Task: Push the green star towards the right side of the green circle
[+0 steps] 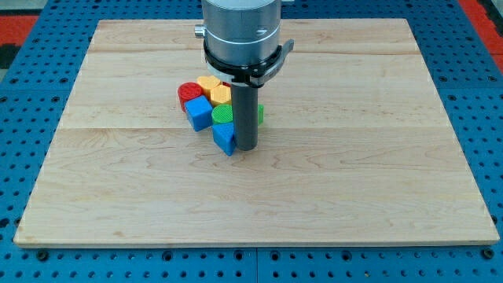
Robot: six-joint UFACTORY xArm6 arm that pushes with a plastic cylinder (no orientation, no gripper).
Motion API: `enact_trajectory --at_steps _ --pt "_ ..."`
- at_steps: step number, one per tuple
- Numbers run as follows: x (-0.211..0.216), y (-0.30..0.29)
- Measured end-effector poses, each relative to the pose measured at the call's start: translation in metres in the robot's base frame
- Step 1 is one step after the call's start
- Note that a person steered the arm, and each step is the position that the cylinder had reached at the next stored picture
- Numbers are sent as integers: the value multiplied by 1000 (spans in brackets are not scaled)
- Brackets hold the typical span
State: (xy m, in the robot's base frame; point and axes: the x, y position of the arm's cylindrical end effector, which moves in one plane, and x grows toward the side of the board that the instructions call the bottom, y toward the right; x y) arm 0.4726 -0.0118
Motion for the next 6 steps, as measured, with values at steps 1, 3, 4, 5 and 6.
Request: enact_trajectory --at_steps 1,3,4,5,6 --pt "-1 -3" --pt "-21 -6" --pt "-29 -6" --pt "-9 -5" --pt "0 -1"
